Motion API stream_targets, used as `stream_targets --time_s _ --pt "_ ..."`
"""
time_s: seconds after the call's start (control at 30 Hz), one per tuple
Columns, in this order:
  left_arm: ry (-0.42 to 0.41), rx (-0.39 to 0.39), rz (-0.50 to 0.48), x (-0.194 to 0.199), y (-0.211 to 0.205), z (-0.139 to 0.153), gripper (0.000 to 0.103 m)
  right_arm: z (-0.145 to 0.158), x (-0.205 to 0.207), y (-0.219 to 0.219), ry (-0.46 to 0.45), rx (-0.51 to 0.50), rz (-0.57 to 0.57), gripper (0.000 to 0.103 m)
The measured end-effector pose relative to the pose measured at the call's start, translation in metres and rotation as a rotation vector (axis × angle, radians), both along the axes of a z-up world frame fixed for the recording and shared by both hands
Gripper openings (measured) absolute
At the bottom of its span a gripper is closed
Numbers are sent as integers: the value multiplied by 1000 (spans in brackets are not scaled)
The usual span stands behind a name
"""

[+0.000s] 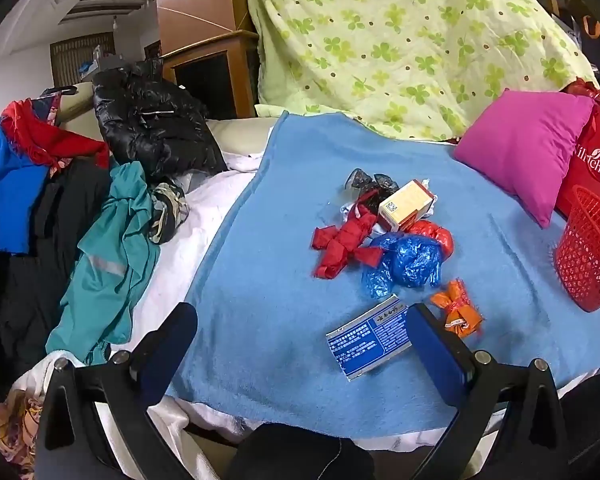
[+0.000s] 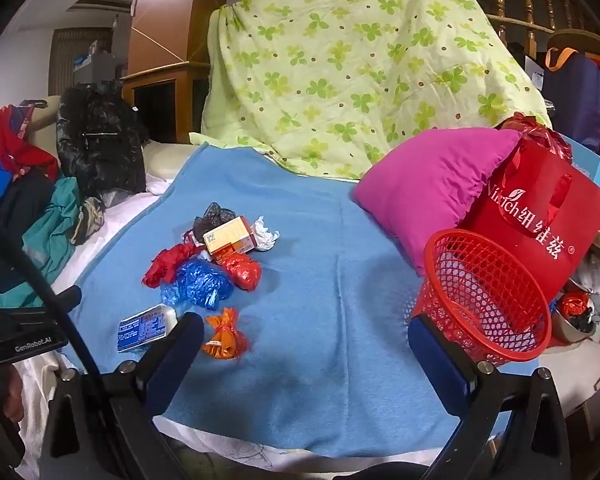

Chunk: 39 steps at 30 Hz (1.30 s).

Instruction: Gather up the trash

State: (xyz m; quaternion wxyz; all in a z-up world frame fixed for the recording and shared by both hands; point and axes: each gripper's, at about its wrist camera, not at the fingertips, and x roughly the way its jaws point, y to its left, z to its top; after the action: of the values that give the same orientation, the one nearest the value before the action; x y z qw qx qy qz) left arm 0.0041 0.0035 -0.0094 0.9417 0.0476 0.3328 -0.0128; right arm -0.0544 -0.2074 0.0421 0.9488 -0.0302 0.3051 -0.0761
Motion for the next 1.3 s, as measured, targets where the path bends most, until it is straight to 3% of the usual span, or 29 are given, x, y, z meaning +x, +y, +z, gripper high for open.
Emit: stream_targets --time_s 0.77,1.3 --pt "32 -23 -6 1 1 -1 103 -4 2 1 20 -4 4 103" --pt "19 -25 -23 -4 -2 7 103 0 -4 6 -15 -35 3 103"
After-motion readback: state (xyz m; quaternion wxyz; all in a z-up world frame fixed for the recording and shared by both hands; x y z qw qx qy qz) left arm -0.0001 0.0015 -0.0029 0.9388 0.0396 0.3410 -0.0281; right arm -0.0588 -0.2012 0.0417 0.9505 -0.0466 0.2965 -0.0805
